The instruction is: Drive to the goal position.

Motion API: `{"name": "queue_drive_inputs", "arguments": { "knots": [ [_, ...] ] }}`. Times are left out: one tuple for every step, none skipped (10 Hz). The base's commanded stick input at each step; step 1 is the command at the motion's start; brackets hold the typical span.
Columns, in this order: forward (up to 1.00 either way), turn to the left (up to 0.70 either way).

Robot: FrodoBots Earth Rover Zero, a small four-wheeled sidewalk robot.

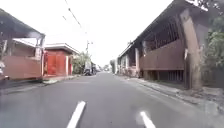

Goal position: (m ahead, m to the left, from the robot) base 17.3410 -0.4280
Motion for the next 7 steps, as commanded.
{"name": "queue_drive_inputs", "arguments": {
  "knots": [
    [0.70,0.00],
    [0.70,0.00],
    [0.70,0.00],
    [0.70,0.00],
    [0.70,0.00],
    [0.70,0.00],
    [0.70,0.00]
  ]
}}
